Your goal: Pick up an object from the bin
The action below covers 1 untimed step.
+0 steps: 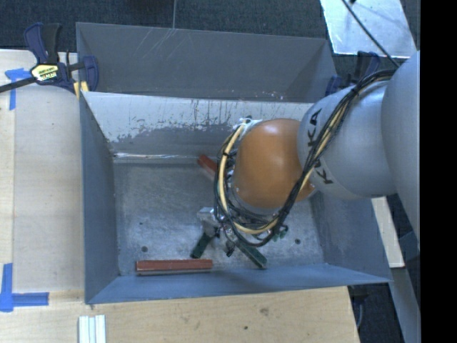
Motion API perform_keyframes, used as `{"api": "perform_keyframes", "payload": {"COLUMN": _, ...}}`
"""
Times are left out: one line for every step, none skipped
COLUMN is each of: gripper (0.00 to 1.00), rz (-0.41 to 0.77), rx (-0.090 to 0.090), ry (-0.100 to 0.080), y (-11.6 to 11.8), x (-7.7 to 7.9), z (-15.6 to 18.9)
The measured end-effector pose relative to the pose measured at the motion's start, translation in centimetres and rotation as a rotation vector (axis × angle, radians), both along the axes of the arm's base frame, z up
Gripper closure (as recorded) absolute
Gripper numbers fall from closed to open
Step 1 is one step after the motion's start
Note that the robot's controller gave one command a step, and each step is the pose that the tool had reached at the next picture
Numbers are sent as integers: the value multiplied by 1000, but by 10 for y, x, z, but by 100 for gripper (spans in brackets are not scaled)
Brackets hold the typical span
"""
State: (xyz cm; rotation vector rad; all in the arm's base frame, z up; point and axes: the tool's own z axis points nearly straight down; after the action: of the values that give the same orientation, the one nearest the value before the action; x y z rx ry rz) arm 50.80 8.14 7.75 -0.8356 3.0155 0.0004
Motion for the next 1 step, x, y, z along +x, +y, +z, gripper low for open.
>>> {"api": "perform_keyframes", "payload": {"gripper": 0, "rz": -2, "rx": -2, "ry": 9, "y": -1, "x": -3, "z": -3}}
